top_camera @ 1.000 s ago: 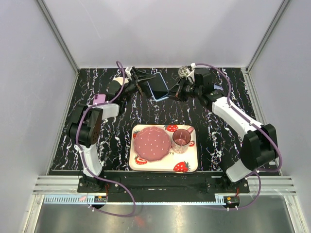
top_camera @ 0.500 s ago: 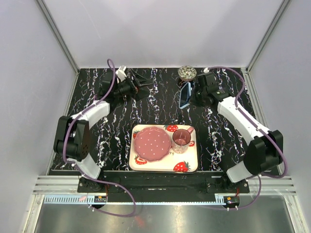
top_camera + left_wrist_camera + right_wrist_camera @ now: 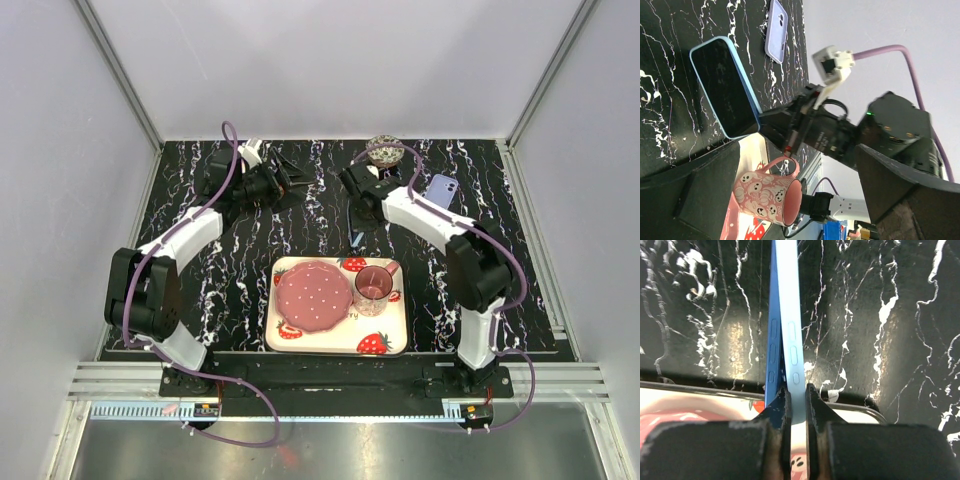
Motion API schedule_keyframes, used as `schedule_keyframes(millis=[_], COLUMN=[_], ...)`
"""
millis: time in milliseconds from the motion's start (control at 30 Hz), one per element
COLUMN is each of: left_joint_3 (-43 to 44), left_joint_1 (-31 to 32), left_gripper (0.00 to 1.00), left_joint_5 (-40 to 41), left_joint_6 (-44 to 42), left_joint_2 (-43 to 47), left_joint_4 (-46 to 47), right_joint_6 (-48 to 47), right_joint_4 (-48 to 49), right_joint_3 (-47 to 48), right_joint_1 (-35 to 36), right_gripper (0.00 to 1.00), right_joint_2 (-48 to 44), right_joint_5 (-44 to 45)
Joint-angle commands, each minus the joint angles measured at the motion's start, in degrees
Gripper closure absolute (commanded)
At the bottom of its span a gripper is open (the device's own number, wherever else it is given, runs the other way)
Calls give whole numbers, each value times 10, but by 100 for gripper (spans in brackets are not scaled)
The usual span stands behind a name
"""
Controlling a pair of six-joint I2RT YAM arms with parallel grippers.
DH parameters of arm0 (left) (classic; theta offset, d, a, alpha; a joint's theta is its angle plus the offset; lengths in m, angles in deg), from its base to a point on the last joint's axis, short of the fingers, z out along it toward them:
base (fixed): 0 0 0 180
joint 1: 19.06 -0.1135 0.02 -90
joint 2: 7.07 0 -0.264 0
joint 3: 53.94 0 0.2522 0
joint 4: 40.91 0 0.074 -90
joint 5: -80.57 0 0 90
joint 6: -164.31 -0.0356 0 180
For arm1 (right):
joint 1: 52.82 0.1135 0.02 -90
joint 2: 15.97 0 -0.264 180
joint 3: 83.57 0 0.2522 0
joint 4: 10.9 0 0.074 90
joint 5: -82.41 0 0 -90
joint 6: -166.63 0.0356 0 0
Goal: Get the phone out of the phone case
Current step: Remove the phone case from the phone.
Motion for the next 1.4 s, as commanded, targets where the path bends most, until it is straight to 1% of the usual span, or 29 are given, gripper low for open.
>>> schedule_keyframes(millis=[0, 200, 267, 367, 533, 633, 733, 867, 1100, 1200, 1367], left_joint_3=[29, 26, 27, 30, 33, 33, 32, 30, 29, 27, 24], left_joint_1=[2, 2, 2, 2, 2, 2, 2, 3, 2, 3, 3], left_gripper=[1, 1, 1, 1, 1, 1, 1, 1, 1, 1, 1], left_joint_5=[7, 1, 1, -1, -2, -2, -3, -4, -2, -2, -1], left_joint_6=[-20, -12, -12, -10, -10, -10, -9, -11, -12, -12, -11], left_joint_2=[5, -10, -12, -18, -27, -32, -36, -34, -34, -33, -30], left_joint_4=[-3, 11, 14, 18, 19, 21, 23, 23, 21, 20, 21], right_joint_6=[-49, -62, -52, -42, -30, -24, -18, -10, -1, 0, 1], right_joint_4=[23, 20, 22, 38, 55, 67, 80, 96, 119, 121, 130], right_joint_3=[39, 47, 47, 39, 27, 21, 19, 17, 8, 10, 14], right_joint_1=[1, 2, 2, 2, 2, 2, 2, 2, 2, 2, 3], right_gripper=[100, 100, 96, 93, 84, 83, 83, 87, 88, 88, 84], right_joint_2=[23, 71, 80, 87, 100, 106, 120, 140, 187, 208, 225], right_joint_5=[-34, -14, -12, -14, -12, -13, -17, -16, -26, -38, -53])
